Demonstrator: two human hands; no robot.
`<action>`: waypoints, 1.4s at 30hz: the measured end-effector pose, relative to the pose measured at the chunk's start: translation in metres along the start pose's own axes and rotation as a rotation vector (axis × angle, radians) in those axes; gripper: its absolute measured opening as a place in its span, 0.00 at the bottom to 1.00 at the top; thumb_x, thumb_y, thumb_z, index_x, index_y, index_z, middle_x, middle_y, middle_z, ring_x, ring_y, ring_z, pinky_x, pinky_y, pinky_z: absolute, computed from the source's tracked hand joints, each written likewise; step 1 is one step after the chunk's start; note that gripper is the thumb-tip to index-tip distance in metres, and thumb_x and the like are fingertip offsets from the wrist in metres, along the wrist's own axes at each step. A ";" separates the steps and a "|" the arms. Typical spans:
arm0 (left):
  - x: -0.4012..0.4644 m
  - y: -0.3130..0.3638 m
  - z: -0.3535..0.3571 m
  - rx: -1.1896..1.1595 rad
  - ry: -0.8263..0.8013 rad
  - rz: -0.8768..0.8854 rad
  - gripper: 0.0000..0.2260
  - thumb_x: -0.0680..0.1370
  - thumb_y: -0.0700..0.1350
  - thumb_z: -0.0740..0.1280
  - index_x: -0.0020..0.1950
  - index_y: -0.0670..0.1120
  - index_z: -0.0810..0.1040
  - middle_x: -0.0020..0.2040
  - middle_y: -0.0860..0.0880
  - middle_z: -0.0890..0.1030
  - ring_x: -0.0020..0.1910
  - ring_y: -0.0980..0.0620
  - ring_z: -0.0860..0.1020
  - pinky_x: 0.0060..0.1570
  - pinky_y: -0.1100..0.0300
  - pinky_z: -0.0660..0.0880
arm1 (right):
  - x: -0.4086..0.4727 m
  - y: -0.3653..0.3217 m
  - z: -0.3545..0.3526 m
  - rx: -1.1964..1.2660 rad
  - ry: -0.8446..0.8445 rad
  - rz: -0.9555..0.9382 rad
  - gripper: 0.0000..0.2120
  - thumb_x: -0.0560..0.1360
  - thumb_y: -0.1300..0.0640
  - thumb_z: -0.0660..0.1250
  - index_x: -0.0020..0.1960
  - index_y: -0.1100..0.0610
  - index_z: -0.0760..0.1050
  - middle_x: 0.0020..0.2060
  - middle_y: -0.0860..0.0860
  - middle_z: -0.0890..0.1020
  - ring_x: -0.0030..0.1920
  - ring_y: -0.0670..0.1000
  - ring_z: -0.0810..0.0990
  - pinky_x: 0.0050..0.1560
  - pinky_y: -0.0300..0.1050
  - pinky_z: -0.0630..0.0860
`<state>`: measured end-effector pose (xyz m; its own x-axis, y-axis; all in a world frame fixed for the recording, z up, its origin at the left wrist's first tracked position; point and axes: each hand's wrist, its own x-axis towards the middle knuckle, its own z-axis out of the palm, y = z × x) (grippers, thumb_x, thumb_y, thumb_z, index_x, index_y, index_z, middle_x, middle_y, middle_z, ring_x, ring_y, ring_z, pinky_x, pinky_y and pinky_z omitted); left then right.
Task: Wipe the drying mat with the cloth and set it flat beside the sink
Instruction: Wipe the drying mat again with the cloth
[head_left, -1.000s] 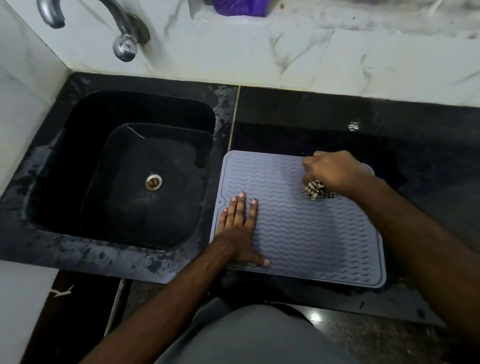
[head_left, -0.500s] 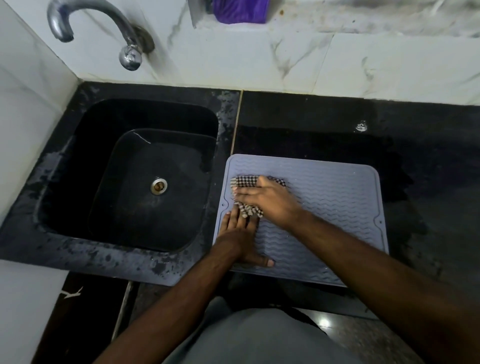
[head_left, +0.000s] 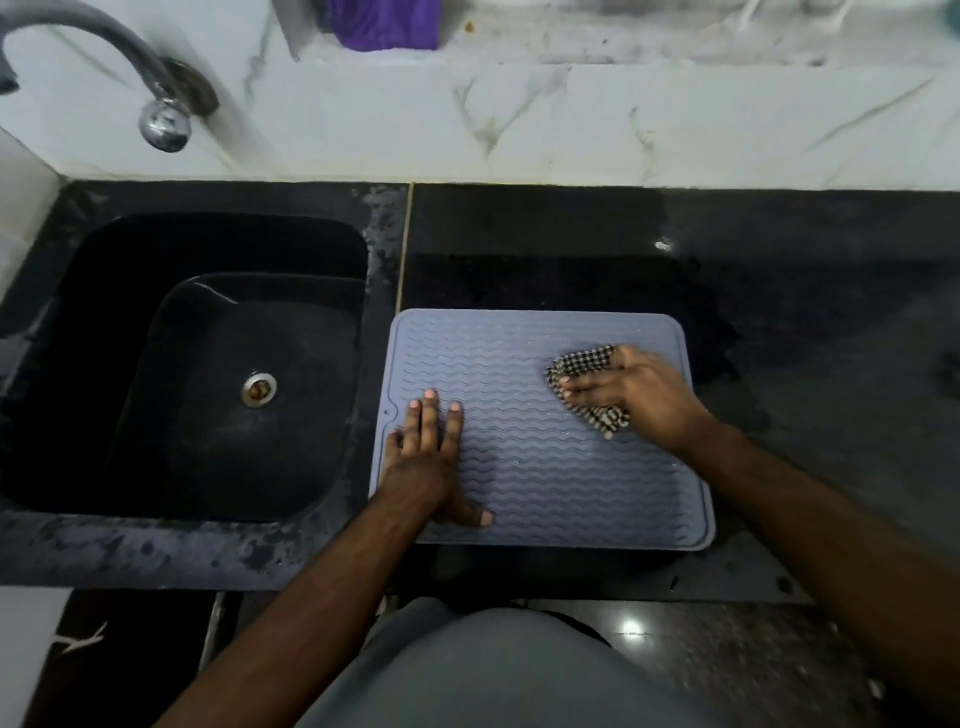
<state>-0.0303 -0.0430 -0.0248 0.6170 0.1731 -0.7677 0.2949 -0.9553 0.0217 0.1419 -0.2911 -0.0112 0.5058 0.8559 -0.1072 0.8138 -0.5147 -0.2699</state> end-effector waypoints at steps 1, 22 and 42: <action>-0.002 0.003 -0.001 0.012 0.001 -0.011 0.67 0.65 0.73 0.72 0.74 0.48 0.20 0.70 0.41 0.17 0.74 0.39 0.23 0.75 0.39 0.38 | -0.009 0.005 -0.004 0.017 0.001 0.030 0.16 0.76 0.56 0.72 0.61 0.40 0.82 0.62 0.35 0.79 0.50 0.53 0.74 0.49 0.51 0.71; 0.011 0.016 0.021 -0.295 0.373 0.389 0.67 0.62 0.75 0.72 0.79 0.46 0.30 0.80 0.46 0.29 0.79 0.48 0.30 0.79 0.42 0.42 | -0.033 -0.110 0.024 0.604 -0.001 0.104 0.18 0.69 0.61 0.72 0.59 0.56 0.80 0.53 0.50 0.81 0.54 0.49 0.78 0.56 0.44 0.74; 0.010 0.019 0.020 -0.119 0.357 0.346 0.73 0.56 0.82 0.65 0.76 0.45 0.23 0.77 0.48 0.23 0.75 0.51 0.23 0.66 0.54 0.23 | 0.075 -0.022 0.023 0.059 -0.101 -0.128 0.09 0.78 0.49 0.61 0.57 0.48 0.73 0.52 0.47 0.76 0.54 0.49 0.75 0.53 0.49 0.73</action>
<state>-0.0327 -0.0644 -0.0449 0.8979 -0.0579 -0.4365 0.0972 -0.9407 0.3249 0.1553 -0.2140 -0.0356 0.3655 0.9164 -0.1631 0.8498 -0.4000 -0.3432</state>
